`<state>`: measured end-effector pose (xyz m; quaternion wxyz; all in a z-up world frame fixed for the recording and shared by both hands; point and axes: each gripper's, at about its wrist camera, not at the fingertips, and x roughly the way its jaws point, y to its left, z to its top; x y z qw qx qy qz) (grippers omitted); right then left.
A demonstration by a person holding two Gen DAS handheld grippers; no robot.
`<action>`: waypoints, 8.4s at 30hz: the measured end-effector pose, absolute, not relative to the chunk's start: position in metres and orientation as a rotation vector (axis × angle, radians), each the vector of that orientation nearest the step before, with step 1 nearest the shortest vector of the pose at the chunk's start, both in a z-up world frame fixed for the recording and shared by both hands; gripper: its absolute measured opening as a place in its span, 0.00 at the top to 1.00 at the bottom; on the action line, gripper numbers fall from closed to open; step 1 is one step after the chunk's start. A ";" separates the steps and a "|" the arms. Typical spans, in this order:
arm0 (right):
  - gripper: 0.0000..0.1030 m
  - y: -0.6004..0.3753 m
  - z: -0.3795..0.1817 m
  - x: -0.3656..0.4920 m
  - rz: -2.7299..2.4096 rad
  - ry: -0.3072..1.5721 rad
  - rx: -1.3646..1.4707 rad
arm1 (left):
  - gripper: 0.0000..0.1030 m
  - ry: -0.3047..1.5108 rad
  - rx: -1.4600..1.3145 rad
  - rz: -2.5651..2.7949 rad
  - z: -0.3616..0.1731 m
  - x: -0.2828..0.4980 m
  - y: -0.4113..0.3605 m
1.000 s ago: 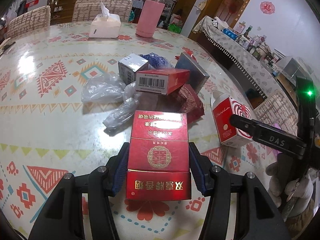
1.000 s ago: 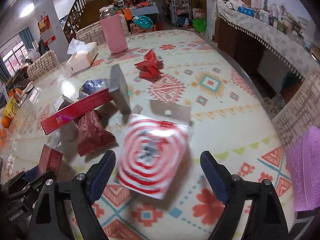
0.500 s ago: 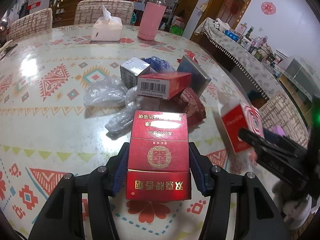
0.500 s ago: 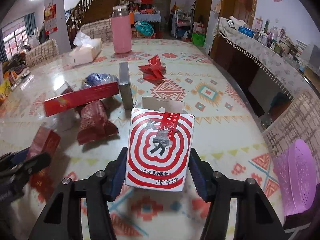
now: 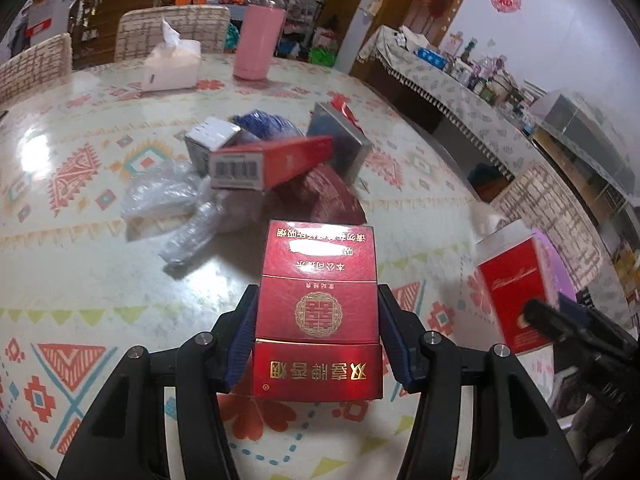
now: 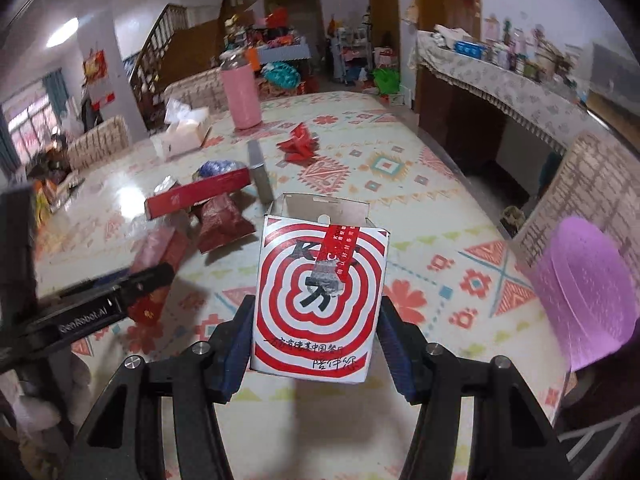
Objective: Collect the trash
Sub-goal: 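Carry both red boxes to the purple basket and release them inside, then move both open tools back toward the remaining trash on the table, then grasp the long red box with the left tool while the right tool grasps the grey box, then carry both boxes to the purple basket and release them inside, then move both open tools back toward the plastic bags on the table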
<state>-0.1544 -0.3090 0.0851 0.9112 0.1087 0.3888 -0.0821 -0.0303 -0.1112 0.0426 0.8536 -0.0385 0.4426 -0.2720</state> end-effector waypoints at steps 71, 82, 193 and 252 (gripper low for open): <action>0.00 -0.492 0.066 -0.212 -0.121 0.633 0.536 | 0.21 0.869 0.202 -0.635 0.094 -0.099 -0.274; 0.00 -0.399 0.034 -0.118 0.062 0.688 0.482 | 0.21 0.845 0.268 -0.335 0.095 0.000 -0.154; 0.83 -0.637 0.093 -0.258 -0.406 0.662 0.510 | 0.63 0.987 0.207 -1.016 0.098 -0.101 -0.435; 0.18 -0.371 0.027 -0.104 0.140 0.823 0.449 | 0.26 0.992 -0.087 -0.250 0.052 0.043 -0.075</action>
